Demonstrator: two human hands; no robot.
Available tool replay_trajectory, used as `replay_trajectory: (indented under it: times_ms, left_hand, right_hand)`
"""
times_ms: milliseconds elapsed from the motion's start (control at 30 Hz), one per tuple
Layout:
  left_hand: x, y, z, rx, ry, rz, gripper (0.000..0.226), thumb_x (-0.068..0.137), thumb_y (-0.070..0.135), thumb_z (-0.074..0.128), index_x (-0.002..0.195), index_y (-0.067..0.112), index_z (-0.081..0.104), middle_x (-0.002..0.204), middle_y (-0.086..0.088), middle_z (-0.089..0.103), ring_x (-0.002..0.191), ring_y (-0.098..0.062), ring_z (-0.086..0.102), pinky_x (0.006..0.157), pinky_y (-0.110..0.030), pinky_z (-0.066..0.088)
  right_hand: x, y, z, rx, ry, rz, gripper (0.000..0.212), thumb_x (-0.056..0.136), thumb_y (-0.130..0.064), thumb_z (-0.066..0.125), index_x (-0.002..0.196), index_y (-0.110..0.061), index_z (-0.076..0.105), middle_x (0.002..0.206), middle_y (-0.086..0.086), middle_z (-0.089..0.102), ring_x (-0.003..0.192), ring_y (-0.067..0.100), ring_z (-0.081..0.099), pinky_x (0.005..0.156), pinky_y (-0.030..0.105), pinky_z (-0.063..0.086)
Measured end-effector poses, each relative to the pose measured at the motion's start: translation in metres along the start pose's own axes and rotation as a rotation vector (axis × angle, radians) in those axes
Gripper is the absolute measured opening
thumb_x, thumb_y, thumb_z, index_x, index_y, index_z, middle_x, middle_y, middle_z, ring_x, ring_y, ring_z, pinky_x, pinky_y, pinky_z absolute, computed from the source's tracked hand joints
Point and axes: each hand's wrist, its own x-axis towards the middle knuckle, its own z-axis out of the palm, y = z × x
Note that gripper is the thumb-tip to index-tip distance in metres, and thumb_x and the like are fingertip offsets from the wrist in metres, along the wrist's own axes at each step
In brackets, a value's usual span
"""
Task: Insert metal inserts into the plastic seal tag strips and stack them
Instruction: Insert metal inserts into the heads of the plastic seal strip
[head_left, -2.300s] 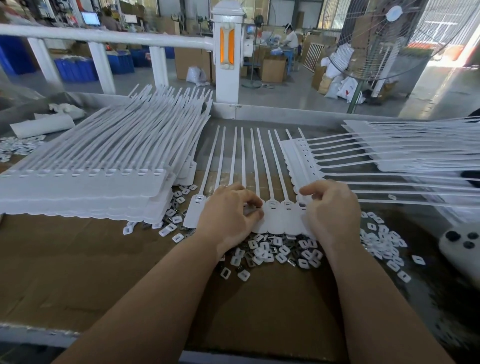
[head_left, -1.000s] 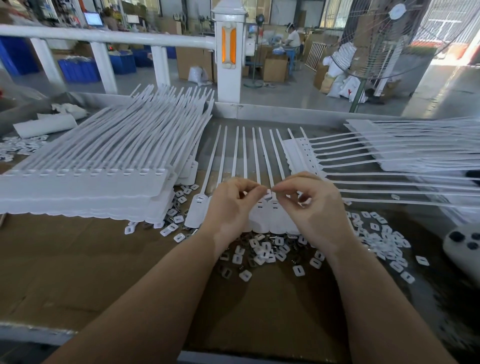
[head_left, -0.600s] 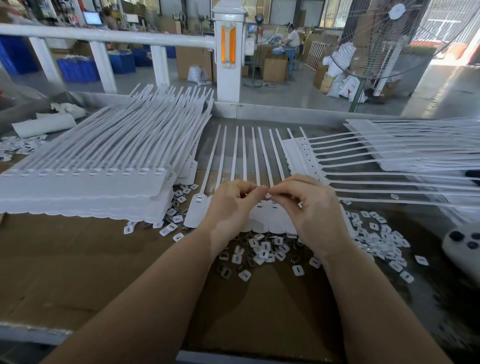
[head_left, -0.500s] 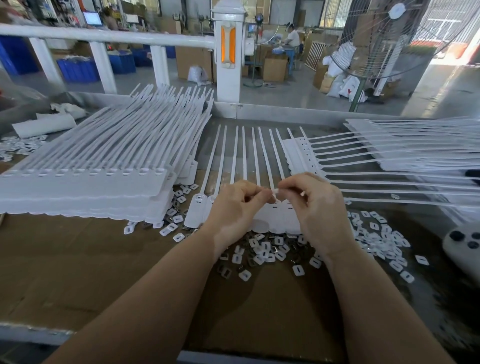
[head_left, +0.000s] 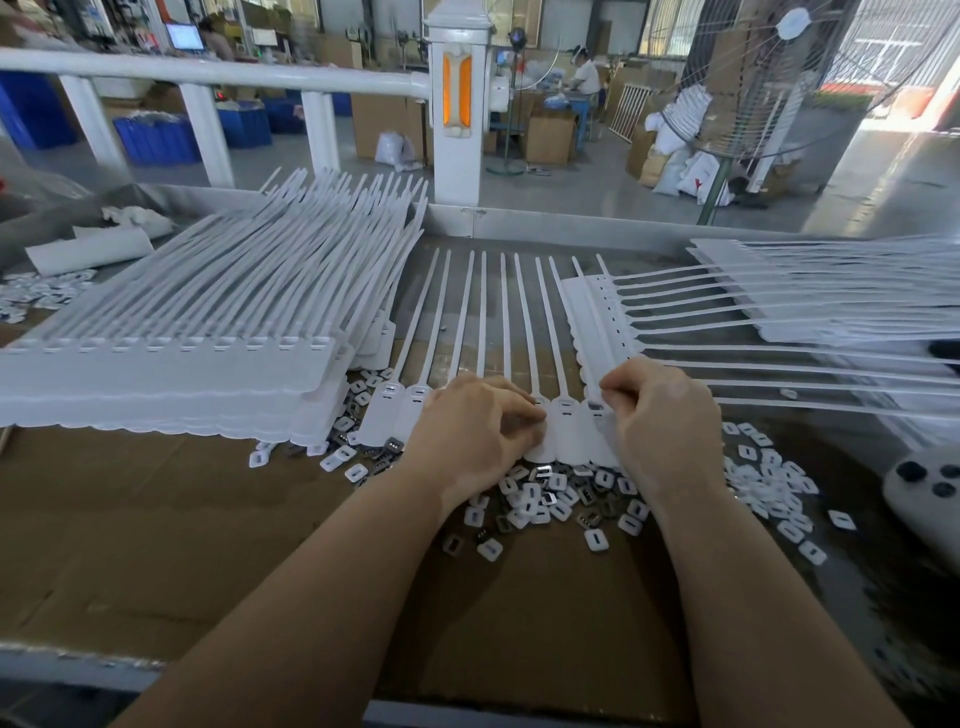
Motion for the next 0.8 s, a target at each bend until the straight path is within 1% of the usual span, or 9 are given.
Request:
replay_trajectory:
  times_ms: [133, 200, 267, 467, 633, 800]
  left_hand:
    - [0.0008, -0.0011, 0.0011, 0.003, 0.005, 0.007, 0.023, 0.086, 0.039, 0.061, 0.106, 0.032, 0.069, 0.110, 0.021, 0.061, 0.107, -0.005, 0.040, 0.102, -0.040, 0.032]
    - [0.0010, -0.0019, 0.0015, 0.006, 0.011, 0.012, 0.023, 0.086, 0.039, 0.061, 0.106, 0.032, 0.069, 0.110, 0.021, 0.061, 0.108, -0.006, 0.041, 0.102, -0.040, 0.032]
    - [0.0007, -0.0026, 0.0019, 0.010, 0.015, 0.015, 0.023, 0.086, 0.039, 0.061, 0.106, 0.032, 0.069, 0.111, 0.020, 0.061, 0.109, -0.007, 0.041, 0.102, -0.041, 0.032]
    - [0.0008, -0.0023, 0.0017, 0.016, 0.015, 0.020, 0.024, 0.086, 0.039, 0.060, 0.107, 0.031, 0.068, 0.111, 0.020, 0.061, 0.110, -0.007, 0.042, 0.102, -0.040, 0.032]
    - [0.0011, -0.0023, 0.0018, 0.010, 0.016, 0.017, 0.024, 0.086, 0.039, 0.061, 0.107, 0.031, 0.069, 0.111, 0.020, 0.062, 0.110, -0.007, 0.042, 0.102, -0.040, 0.033]
    - [0.0008, -0.0019, 0.0023, 0.010, 0.014, 0.012, 0.024, 0.086, 0.038, 0.061, 0.108, 0.031, 0.068, 0.112, 0.020, 0.061, 0.112, -0.008, 0.043, 0.103, -0.041, 0.033]
  right_hand:
    - [-0.0001, 0.0023, 0.0021, -0.049, -0.049, -0.008, 0.014, 0.091, -0.009, 0.055, 0.091, -0.013, 0.069, 0.087, 0.002, 0.066, 0.075, 0.012, 0.049, 0.073, 0.027, 0.044]
    - [0.0010, 0.0028, 0.0033, -0.076, -0.090, -0.005, 0.015, 0.092, -0.011, 0.054, 0.092, -0.015, 0.068, 0.089, 0.002, 0.066, 0.077, 0.013, 0.049, 0.072, 0.026, 0.041]
    - [0.0014, 0.0024, 0.0043, -0.128, -0.126, -0.005, 0.015, 0.093, -0.012, 0.053, 0.096, -0.017, 0.067, 0.092, 0.001, 0.065, 0.082, 0.014, 0.053, 0.075, 0.027, 0.042]
    - [0.0001, 0.0019, 0.0044, -0.250, -0.171, -0.037, 0.023, 0.093, -0.009, 0.050, 0.106, -0.019, 0.065, 0.102, -0.001, 0.062, 0.096, 0.015, 0.052, 0.077, 0.025, 0.039]
    - [-0.0013, -0.0023, -0.0001, -0.328, -0.203, -0.067, 0.028, 0.092, -0.008, 0.050, 0.110, -0.021, 0.066, 0.109, -0.002, 0.061, 0.102, 0.015, 0.051, 0.082, 0.026, 0.040]
    - [-0.0008, -0.0058, -0.0045, -0.413, -0.249, -0.075, 0.033, 0.090, -0.007, 0.046, 0.109, -0.025, 0.067, 0.110, -0.002, 0.060, 0.108, 0.017, 0.047, 0.091, 0.032, 0.036]
